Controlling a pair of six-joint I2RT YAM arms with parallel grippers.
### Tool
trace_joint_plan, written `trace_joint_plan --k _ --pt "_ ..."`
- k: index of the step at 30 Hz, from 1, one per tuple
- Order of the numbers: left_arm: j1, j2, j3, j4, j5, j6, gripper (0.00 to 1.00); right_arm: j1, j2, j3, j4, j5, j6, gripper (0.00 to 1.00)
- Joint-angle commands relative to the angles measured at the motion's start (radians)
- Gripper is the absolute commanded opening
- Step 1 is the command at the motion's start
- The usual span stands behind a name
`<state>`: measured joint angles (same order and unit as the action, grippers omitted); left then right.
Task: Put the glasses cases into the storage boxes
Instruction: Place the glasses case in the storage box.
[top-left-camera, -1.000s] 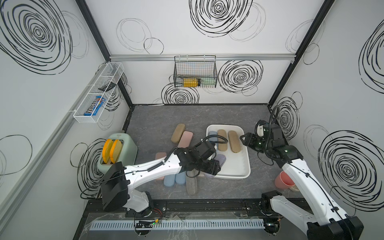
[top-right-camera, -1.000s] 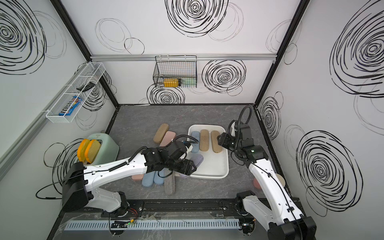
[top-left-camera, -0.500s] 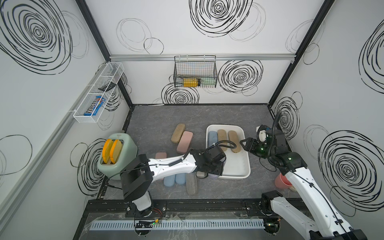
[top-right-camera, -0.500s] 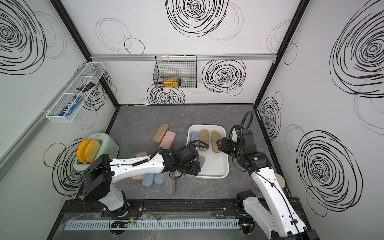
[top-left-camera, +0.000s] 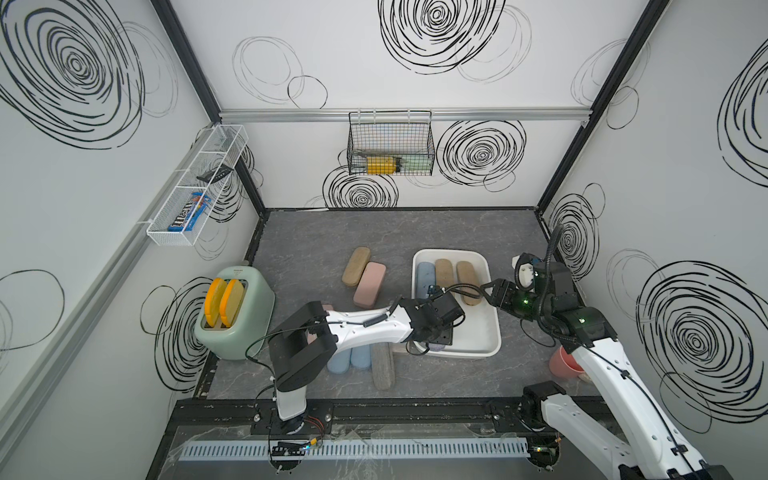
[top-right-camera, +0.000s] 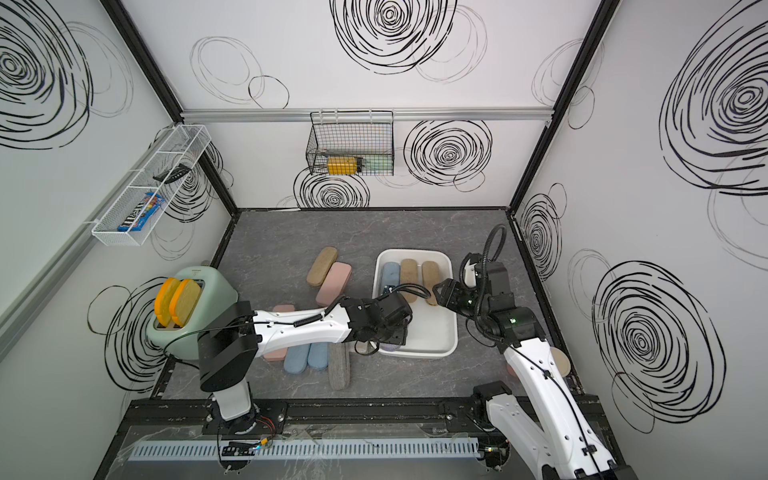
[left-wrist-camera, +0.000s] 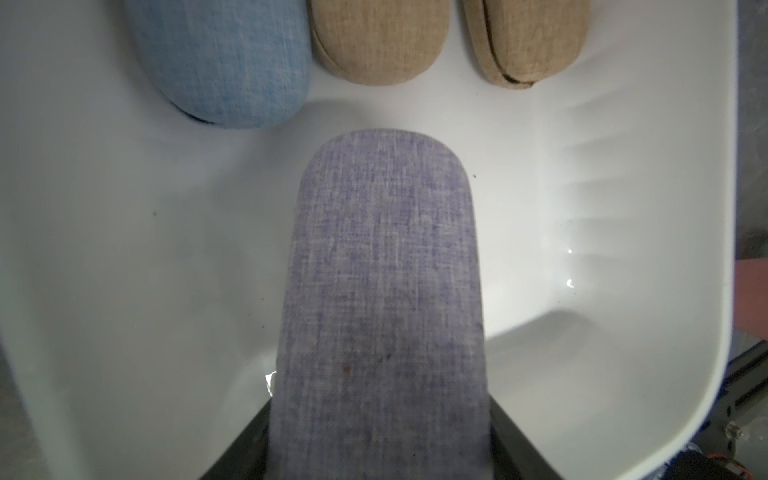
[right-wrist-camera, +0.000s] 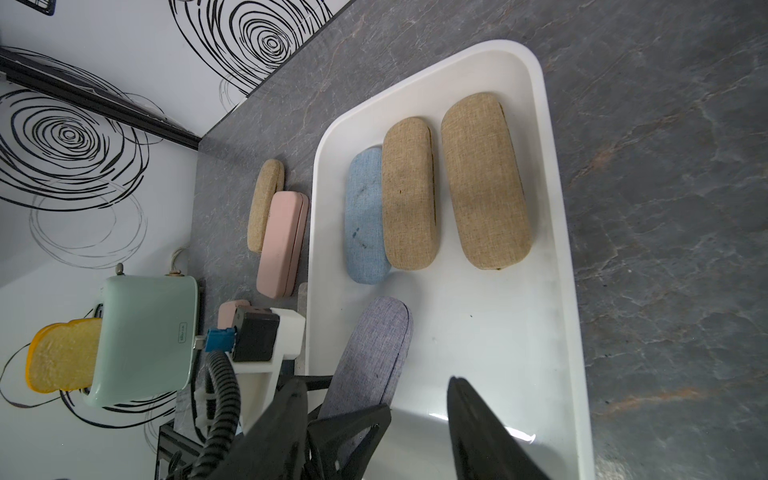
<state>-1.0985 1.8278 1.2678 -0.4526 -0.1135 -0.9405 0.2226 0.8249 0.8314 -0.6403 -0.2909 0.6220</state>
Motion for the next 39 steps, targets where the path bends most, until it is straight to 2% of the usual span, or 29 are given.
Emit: trace_joint_plan --k 1,9,13,19,23,29,32,33,36,39 --pt "-0.011 0.019 0.018 -0.003 -0.094 -0.053 0.61 -0.007 -0.011 -0.002 -0.022 -0.017 -0.016 0.59" --pt "-0.019 0.056 -0.005 0.016 -0.149 -0.109 0.64 -0.016 -0.008 0.019 -0.049 -0.012 -0.03 0.59" --pt "-0.021 0.071 -0.016 0.029 -0.137 -0.13 0.77 -0.022 -0.013 0.028 -0.069 -0.008 -0.032 0.59" --pt "-0.022 0.068 -0.038 0.096 -0.089 -0.104 0.88 -0.024 -0.023 0.02 -0.09 -0.005 -0.038 0.6" --pt "-0.026 0.024 -0.026 0.089 -0.096 -0.087 0.91 -0.023 -0.018 0.015 -0.096 -0.012 -0.046 0.61" --pt "-0.024 -0.132 -0.039 0.04 -0.173 -0.017 0.95 -0.003 -0.022 -0.035 -0.088 -0.043 -0.05 0.61" --pt "-0.02 -0.254 -0.084 0.039 -0.224 0.044 0.96 0.066 -0.006 -0.072 -0.052 -0.035 -0.023 0.62" --pt "-0.015 -0.301 -0.102 0.037 -0.247 0.069 0.99 0.115 0.009 -0.082 -0.038 -0.016 -0.007 0.62" --pt "0.026 -0.449 -0.168 0.072 -0.267 0.158 0.96 0.284 0.065 -0.102 0.008 0.088 0.059 0.63" --pt "0.134 -0.606 -0.275 0.165 -0.154 0.222 0.96 0.404 0.124 -0.129 0.076 0.158 0.123 0.65"
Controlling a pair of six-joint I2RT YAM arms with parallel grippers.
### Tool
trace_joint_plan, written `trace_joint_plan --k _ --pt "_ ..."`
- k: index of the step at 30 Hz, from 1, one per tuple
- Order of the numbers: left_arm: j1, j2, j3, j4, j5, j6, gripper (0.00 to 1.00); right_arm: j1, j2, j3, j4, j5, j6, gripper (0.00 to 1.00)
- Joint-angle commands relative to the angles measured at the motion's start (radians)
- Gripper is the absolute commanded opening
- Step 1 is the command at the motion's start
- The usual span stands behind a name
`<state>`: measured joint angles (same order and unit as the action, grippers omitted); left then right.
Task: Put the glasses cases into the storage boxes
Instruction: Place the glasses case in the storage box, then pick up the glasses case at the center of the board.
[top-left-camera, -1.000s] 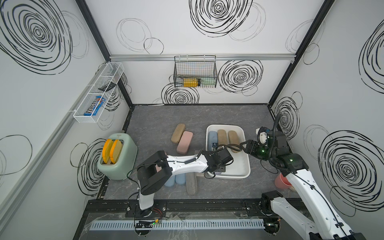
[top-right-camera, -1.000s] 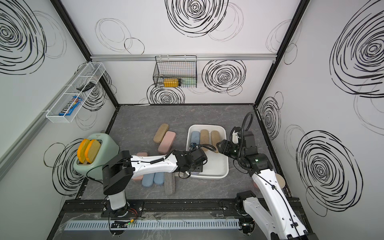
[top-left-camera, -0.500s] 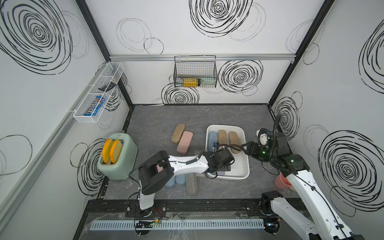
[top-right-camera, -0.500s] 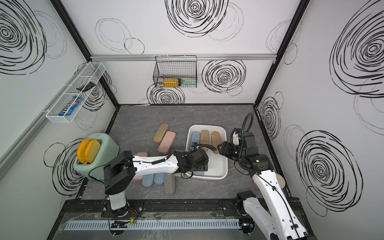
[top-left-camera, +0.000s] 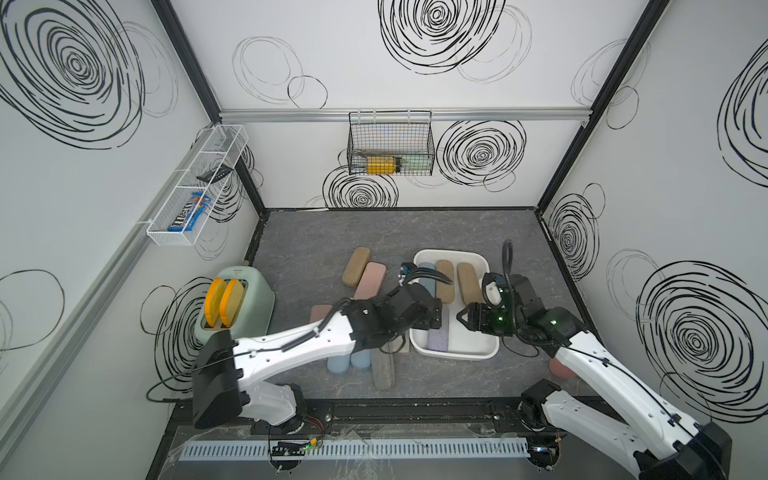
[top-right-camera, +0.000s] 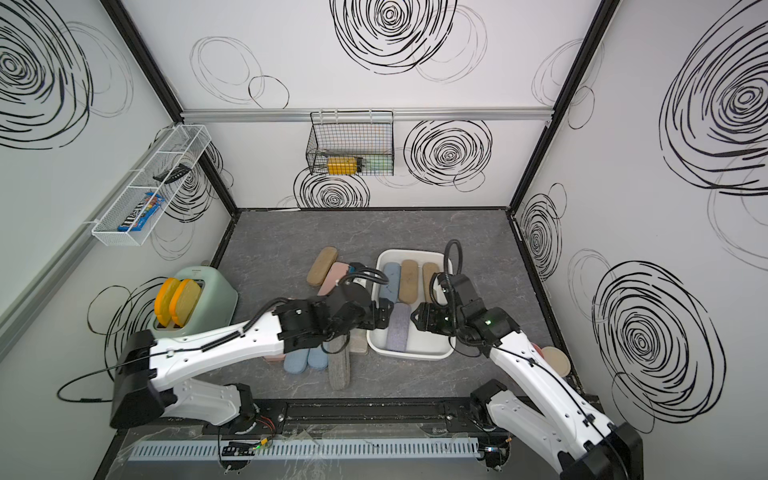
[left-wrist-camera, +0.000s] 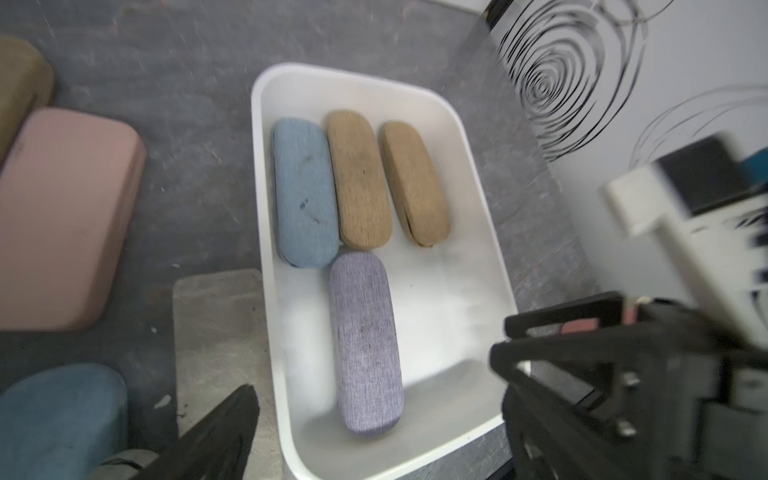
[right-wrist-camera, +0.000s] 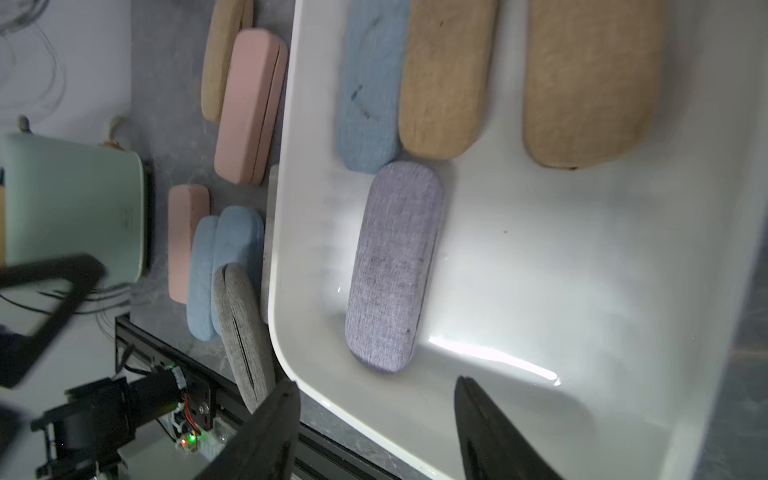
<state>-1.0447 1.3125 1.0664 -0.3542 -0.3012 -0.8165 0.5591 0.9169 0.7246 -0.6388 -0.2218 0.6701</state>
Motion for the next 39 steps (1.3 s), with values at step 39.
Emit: trace_joint_plan --k 39 --pt "0.537 -0.37 -0.525 0.139 0.402 0.197 0.96 0.168 0.64 0.177 0.247 0.151 0.112 0.62"
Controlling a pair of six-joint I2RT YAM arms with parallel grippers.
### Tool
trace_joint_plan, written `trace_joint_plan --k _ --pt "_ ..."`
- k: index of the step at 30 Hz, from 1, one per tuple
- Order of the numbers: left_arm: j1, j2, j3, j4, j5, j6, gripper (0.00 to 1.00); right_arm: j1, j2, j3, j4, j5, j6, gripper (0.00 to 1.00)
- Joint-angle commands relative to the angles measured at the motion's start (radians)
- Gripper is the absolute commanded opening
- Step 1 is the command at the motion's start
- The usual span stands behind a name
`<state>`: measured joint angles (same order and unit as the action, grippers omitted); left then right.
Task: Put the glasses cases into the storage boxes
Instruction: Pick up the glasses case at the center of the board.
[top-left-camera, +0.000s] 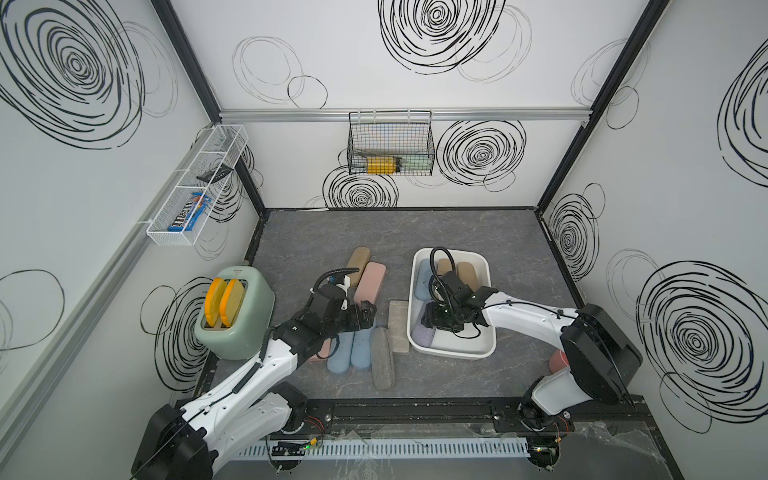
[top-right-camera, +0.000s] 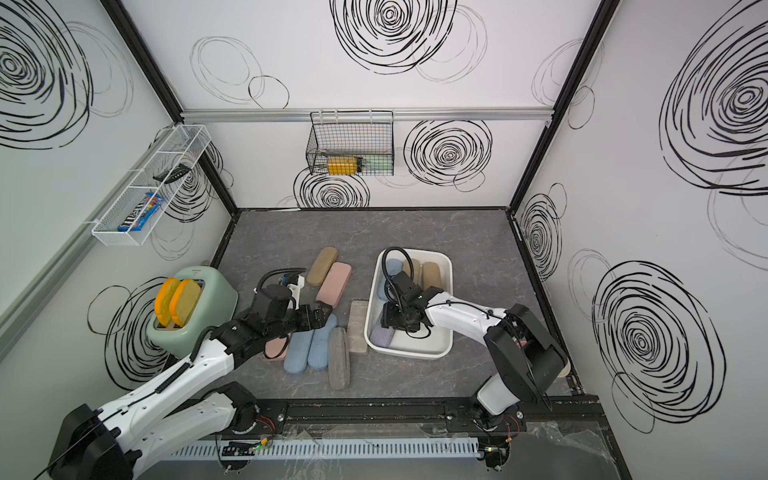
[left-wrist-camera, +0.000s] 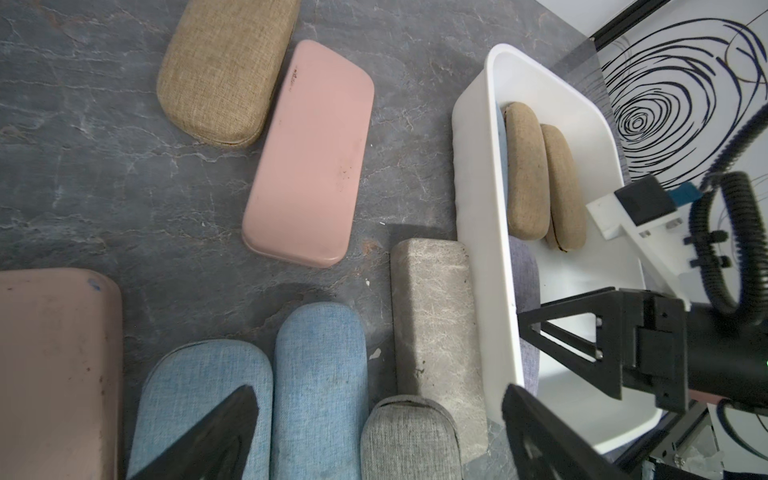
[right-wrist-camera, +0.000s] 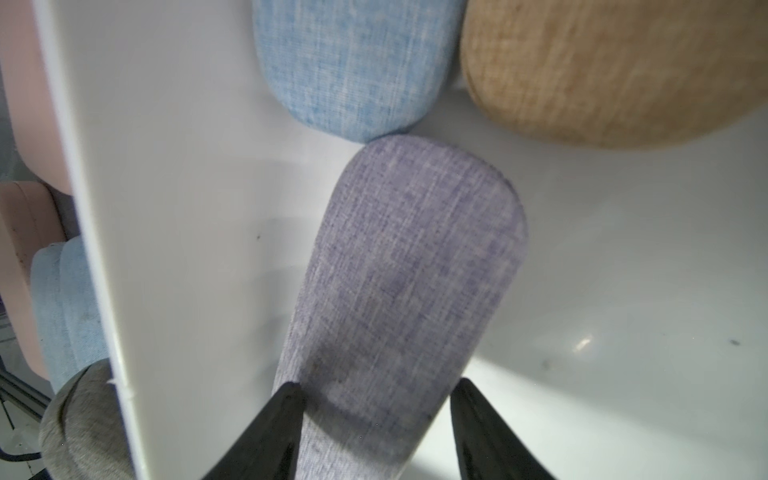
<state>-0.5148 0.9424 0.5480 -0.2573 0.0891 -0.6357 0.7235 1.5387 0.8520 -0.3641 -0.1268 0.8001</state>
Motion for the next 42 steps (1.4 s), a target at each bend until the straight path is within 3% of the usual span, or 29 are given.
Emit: trace_joint_plan --k 1,5,13,20,32,37,42 --pt "0.007 0.0 -0.006 0.043 0.014 0.017 0.96 0.001 0.021 0.055 -0.035 0.067 -0.024 0.64" --pt "0.007 -0.002 -0.011 0.041 0.01 0.018 0.96 -0.019 0.026 0.077 -0.037 0.067 -0.058 0.67" --pt "0.007 -0.002 -0.016 0.037 0.0 0.021 0.96 -0.015 0.062 0.08 0.031 0.022 -0.106 0.61" --pt "0.047 0.053 0.066 -0.002 -0.028 0.072 0.96 0.012 0.063 0.11 -0.007 0.046 -0.127 0.6" --pt "0.15 0.076 0.125 -0.074 -0.027 0.112 0.96 0.033 -0.039 0.228 -0.211 0.178 -0.121 0.72" --pt "0.167 0.063 0.145 -0.107 -0.013 0.166 0.96 0.115 -0.072 0.32 -0.285 0.229 -0.092 0.72" --pt "0.173 0.053 0.13 -0.092 -0.027 0.173 0.96 0.263 -0.071 0.379 -0.287 0.29 -0.016 0.75"
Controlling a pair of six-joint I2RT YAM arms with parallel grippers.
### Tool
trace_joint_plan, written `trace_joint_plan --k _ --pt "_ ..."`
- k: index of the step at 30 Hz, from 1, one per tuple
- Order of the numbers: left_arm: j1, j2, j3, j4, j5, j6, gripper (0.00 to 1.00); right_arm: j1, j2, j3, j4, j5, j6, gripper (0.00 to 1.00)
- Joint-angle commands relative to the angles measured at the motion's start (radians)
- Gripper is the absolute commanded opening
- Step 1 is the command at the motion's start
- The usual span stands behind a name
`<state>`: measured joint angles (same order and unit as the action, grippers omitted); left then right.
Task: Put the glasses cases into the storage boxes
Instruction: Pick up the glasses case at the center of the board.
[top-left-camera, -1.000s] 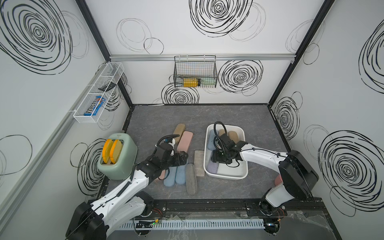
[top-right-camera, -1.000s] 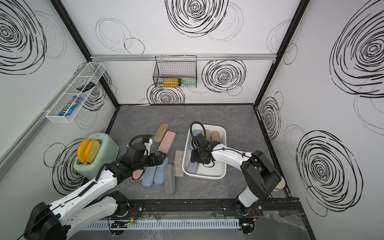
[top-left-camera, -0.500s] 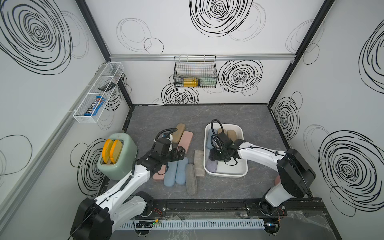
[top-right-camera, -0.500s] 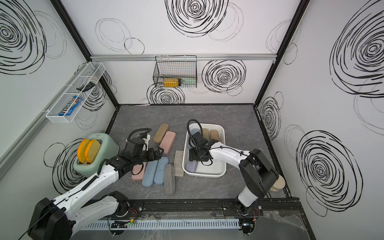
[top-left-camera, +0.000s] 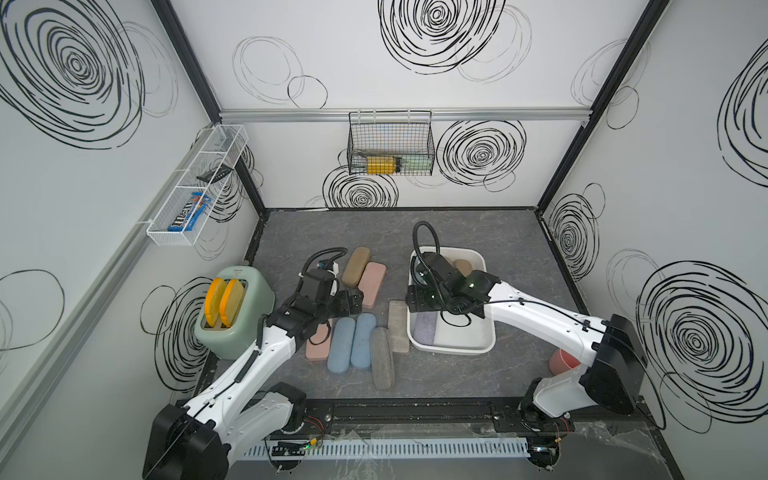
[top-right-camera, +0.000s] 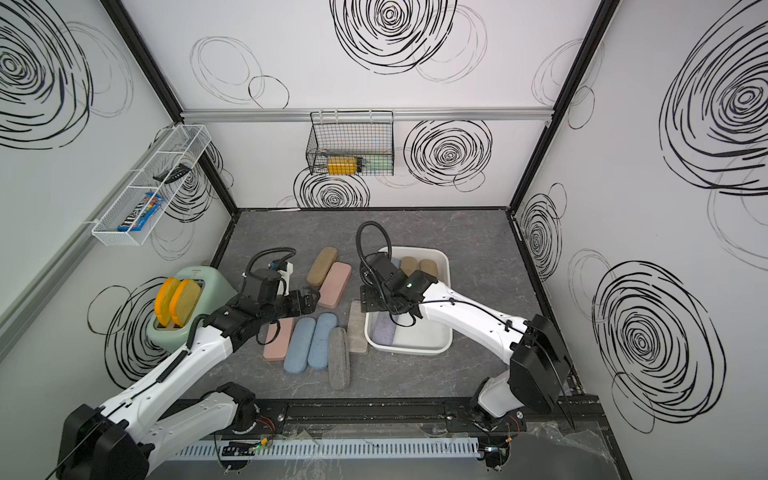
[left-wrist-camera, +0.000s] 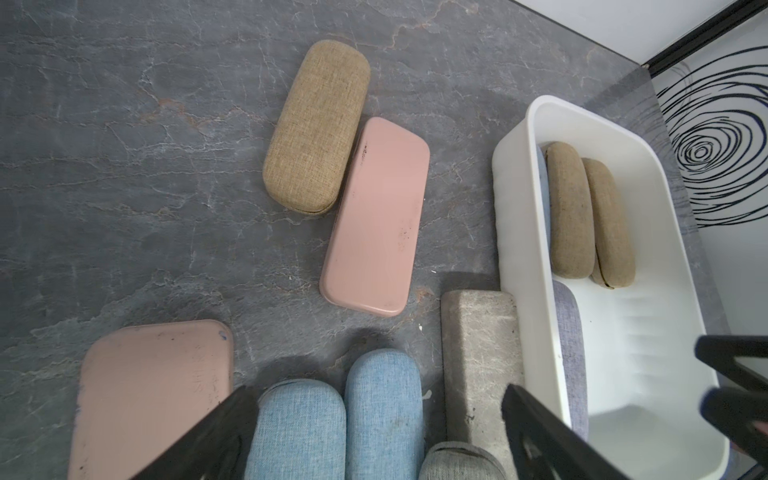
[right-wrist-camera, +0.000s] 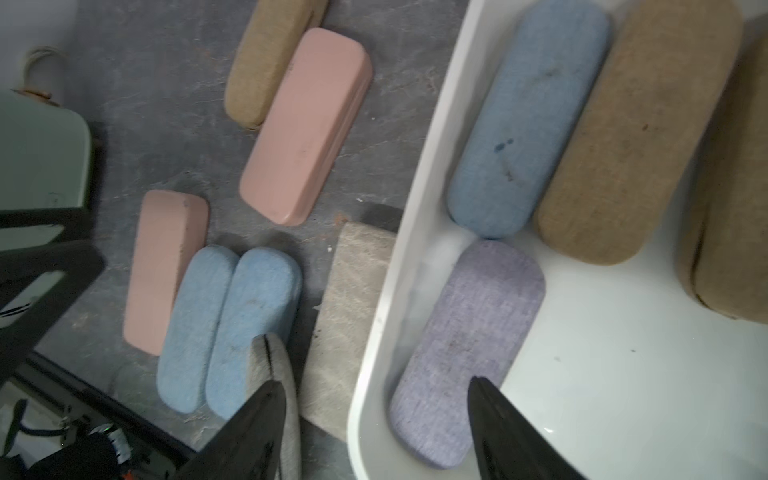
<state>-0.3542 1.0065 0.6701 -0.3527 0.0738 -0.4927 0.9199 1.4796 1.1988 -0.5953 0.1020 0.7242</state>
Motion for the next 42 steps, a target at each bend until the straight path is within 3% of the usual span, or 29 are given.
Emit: trace_joint_plan --k 1,8,14,28,42 --pt "0.022 -0.01 0.012 -0.002 -0.008 0.034 0.96 0.099 -0.005 0.041 -0.053 0.078 0.077 0.76" --pt "0.118 -0.053 0.024 -0.009 0.012 0.087 0.96 0.302 0.117 0.168 -0.108 0.159 0.17 0.81" --pt "0.117 -0.059 0.003 0.012 0.002 0.076 0.96 0.391 0.222 0.237 -0.141 0.138 0.251 0.82" --pt "0.045 -0.046 0.006 -0.019 -0.098 0.071 0.96 0.374 0.259 0.237 -0.233 0.077 0.389 0.82" --pt "0.011 0.003 0.022 -0.048 -0.139 0.033 0.97 0.379 0.336 0.257 -0.215 0.119 0.37 0.79"
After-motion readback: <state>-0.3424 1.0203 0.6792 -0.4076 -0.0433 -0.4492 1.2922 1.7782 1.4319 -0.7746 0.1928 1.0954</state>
